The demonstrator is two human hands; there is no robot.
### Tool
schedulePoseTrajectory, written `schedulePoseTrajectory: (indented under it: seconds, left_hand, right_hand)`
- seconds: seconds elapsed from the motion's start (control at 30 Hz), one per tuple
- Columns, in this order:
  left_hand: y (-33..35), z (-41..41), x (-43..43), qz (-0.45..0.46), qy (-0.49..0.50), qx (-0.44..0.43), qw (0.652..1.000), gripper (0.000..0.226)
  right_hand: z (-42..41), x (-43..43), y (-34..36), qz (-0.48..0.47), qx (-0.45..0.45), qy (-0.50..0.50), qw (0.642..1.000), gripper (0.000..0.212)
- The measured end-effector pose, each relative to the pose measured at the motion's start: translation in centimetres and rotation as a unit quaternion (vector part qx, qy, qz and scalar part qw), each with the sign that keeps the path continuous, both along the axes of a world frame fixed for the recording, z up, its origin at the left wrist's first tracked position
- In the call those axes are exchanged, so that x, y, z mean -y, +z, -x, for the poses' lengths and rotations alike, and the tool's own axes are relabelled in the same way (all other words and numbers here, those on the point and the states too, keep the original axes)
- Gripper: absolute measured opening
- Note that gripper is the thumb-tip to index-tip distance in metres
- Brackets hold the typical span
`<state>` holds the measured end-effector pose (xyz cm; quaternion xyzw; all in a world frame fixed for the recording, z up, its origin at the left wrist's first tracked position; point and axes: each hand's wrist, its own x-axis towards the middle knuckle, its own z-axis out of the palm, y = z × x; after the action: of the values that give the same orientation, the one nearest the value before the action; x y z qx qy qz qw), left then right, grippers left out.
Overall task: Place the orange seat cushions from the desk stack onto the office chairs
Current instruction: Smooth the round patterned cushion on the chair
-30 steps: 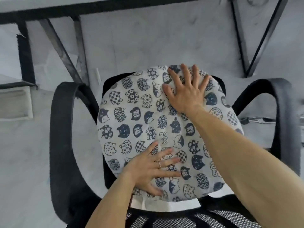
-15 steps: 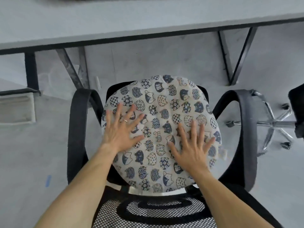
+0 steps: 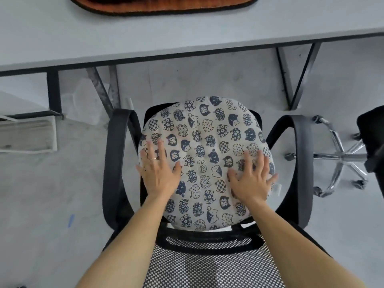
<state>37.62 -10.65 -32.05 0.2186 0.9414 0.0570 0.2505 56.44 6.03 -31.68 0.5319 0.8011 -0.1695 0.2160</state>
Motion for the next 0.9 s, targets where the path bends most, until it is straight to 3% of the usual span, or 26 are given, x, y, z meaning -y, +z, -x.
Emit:
schedulePoseTrajectory:
  seconds: [0.03,0.1,0.2,0.27,0.37,0.47,0.6,0.73,0.9]
  left_hand:
    - [0.8,-1.1,0.0,0.003,0.102,0.043,0.994,0.095]
    - [1.3,-2.6,0.1,0.028,0.283,0.142,0.948,0.103]
    - [0.7,-3.2,1.3,0.029,0.413,0.236,0.879,0.109]
    - [0.3,-3.0,2.1,0.001,0.417,0.238,0.877,0.102]
    - [0.4,-1.9,2.0,-0.041,0.356,0.157,0.920,0.076]
    - [0.4,-0.3,1.5,-0.070,0.293,0.113,0.947,0.070]
    - [0.1,1.7,2.0,-0.069,0.253,0.118,0.958,0.067]
    - [-0.3,2.0,2.8,-0.012,0.261,0.133,0.956,0.057]
    - [-1.3,1.5,4.2,-0.034,0.289,0.189,0.938,0.074]
  right_hand:
    - [0.1,-0.4,0.4,0.003,0.005,-0.055,0.998,0.080]
    - [0.1,-1.3,0.9,0.040,-0.002,-0.157,0.987,0.086]
    - [-0.9,-2.5,0.9,0.080,-0.022,-0.195,0.977,0.085]
    - [-1.5,-2.9,0.8,0.070,-0.016,-0.176,0.982,0.085]
    - [-1.6,-2.9,0.7,0.068,0.004,-0.185,0.980,0.089]
    - [-2.2,-2.3,0.2,0.106,0.028,-0.238,0.965,0.092]
    - [-3.3,-0.6,0.1,0.177,0.021,-0.337,0.924,0.088]
    - [-3.1,0.5,-0.3,0.178,0.016,-0.414,0.893,0.087]
    - [-3.1,1.0,-1.5,0.221,-0.042,-0.536,0.814,0.095]
